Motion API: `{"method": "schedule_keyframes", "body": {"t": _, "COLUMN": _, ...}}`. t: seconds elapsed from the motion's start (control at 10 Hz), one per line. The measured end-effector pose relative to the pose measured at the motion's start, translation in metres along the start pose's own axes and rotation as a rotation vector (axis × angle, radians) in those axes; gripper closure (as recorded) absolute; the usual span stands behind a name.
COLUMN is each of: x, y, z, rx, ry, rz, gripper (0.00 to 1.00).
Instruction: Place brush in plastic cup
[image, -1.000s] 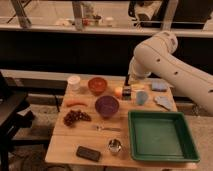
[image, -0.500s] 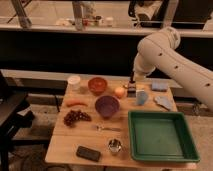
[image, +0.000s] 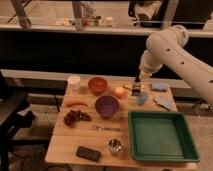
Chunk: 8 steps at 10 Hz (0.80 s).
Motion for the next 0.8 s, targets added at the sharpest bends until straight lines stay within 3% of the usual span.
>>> {"method": "schedule_keyframes", "body": {"t": 0.4, "x": 0.025, "y": -0.003, "z": 0.010, "rx": -0.023, "ry": -0.025, "rz": 0.018, "gripper": 1.00}}
{"method": "schedule_keyframes", "body": {"t": 0.8, "x": 0.029, "y": -0.010, "z": 0.013, "rx": -0.022, "ry": -0.032, "rz": 0.016, "gripper": 1.00}}
